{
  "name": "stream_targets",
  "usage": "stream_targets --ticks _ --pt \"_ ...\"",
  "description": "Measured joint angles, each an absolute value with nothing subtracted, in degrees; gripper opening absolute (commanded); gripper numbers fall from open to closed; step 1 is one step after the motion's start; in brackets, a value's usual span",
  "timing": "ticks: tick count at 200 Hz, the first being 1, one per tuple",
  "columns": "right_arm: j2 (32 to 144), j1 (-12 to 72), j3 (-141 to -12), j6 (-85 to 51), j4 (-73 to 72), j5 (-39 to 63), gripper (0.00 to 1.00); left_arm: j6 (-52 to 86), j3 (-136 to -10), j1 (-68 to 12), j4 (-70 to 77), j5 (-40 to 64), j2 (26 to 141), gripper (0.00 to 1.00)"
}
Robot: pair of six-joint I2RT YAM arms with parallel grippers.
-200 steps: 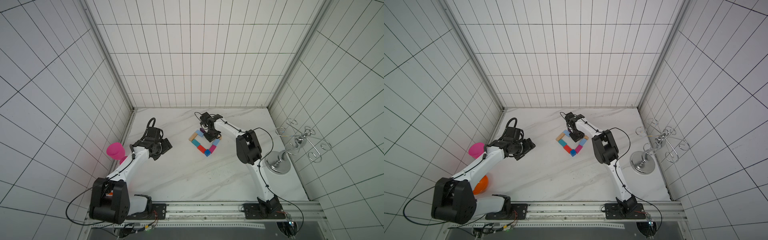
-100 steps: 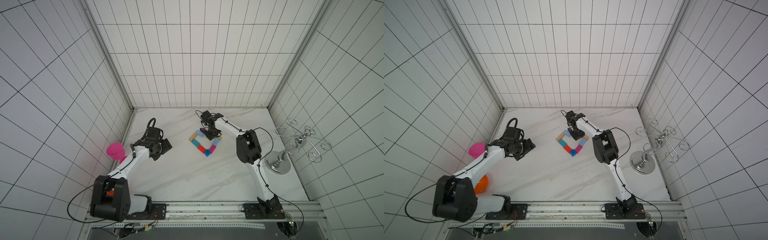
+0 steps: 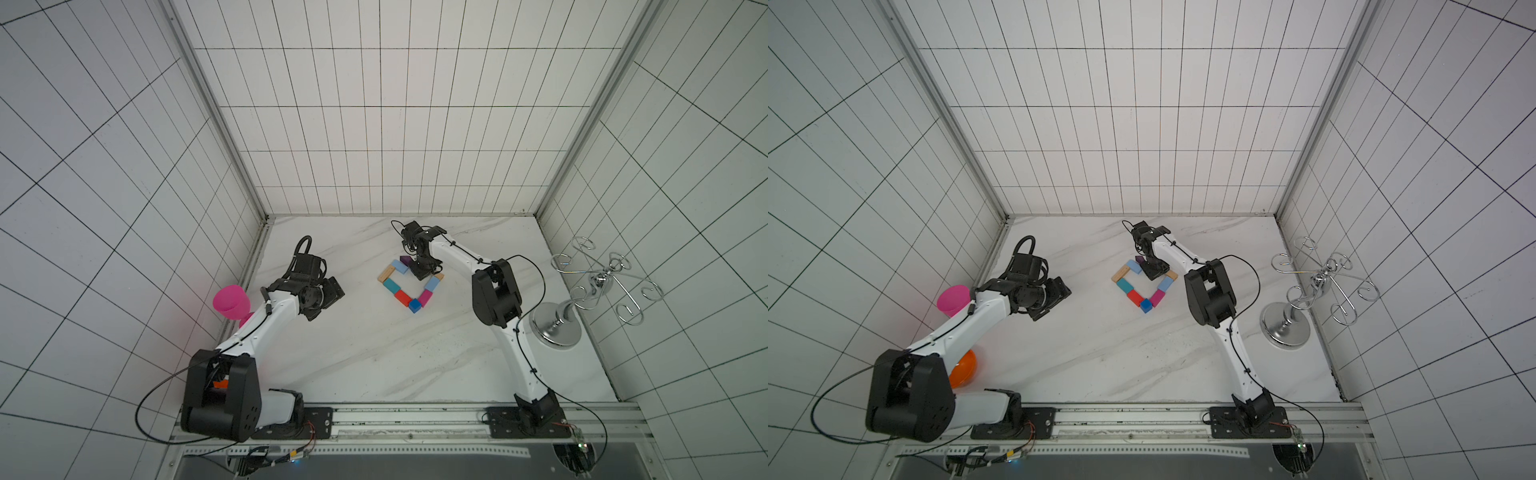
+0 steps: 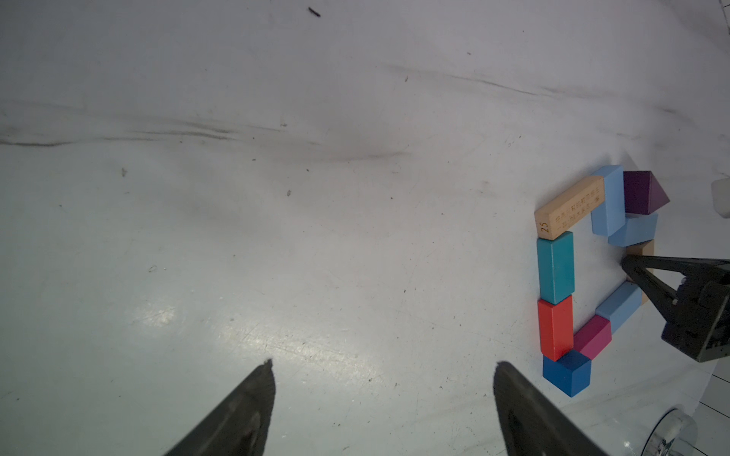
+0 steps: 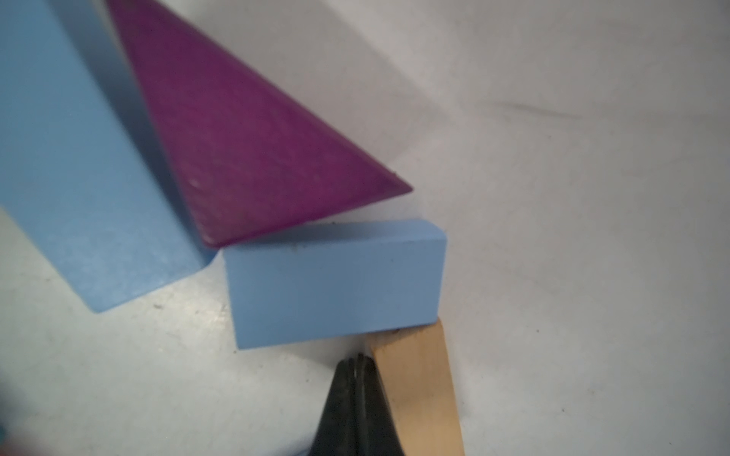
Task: Assemble a heart with building blocks
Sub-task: Adjust the building block at the center of the board.
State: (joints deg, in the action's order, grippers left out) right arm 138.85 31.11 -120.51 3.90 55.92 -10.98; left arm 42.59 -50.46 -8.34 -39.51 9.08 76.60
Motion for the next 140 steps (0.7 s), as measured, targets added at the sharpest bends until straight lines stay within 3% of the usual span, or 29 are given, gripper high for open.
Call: stream_targets --ticks 72,140 --pt "134.87 31.11 -116.97 3.92 53.98 -5.04 0.03 42.59 -50.46 -8.25 -39.11 9.17 76.6 0.86" --pt "112.05 30.48 -108.92 1.1 48.66 -5.06 0.08 41.32 -52.97 -8.08 -39.66 9.28 76.47 0.85"
